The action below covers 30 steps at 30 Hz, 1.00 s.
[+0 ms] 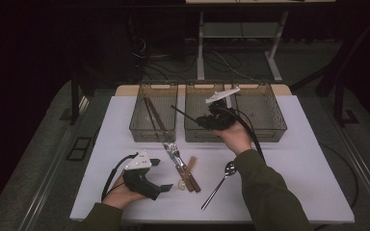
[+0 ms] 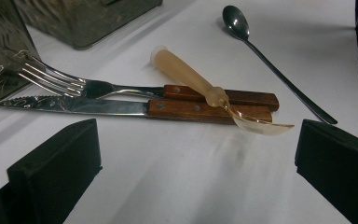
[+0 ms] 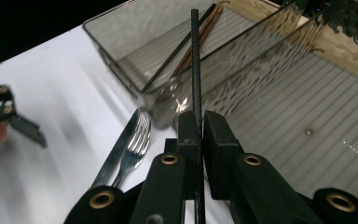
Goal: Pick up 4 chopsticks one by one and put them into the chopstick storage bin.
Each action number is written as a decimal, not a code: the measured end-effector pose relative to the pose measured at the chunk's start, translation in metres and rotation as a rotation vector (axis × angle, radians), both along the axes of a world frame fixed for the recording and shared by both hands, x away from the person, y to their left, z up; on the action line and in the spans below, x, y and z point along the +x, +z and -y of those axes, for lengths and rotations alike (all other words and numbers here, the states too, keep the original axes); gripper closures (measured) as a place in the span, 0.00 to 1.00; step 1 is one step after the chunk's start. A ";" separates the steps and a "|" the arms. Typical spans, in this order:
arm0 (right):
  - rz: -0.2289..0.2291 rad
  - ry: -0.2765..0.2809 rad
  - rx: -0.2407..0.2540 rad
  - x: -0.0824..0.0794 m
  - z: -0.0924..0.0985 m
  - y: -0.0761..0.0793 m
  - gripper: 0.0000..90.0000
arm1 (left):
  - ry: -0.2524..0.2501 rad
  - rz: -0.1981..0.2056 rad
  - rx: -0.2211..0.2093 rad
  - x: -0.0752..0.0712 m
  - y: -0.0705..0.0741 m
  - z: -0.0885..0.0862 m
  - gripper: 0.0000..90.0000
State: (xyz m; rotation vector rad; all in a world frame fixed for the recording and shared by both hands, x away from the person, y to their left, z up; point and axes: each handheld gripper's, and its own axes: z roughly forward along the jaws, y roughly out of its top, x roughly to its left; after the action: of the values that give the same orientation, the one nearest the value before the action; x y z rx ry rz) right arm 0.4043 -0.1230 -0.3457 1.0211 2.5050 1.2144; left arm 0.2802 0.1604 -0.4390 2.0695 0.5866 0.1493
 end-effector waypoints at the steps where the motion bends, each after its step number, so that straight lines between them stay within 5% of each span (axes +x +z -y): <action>1: 0.000 -0.003 -0.003 0.003 -0.004 0.001 0.95 | 0.007 -0.001 -0.011 0.000 0.000 0.001 0.00; 30: -0.028 -0.084 -0.080 0.090 -0.125 0.003 0.95 | 0.004 0.005 -0.019 0.001 0.001 -0.001 0.00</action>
State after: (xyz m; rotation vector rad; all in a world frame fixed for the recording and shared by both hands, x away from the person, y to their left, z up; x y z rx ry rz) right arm 0.4947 0.0017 -0.3431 1.1179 2.4827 1.0746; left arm 0.2809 0.1616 -0.4381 2.0489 0.5876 0.1501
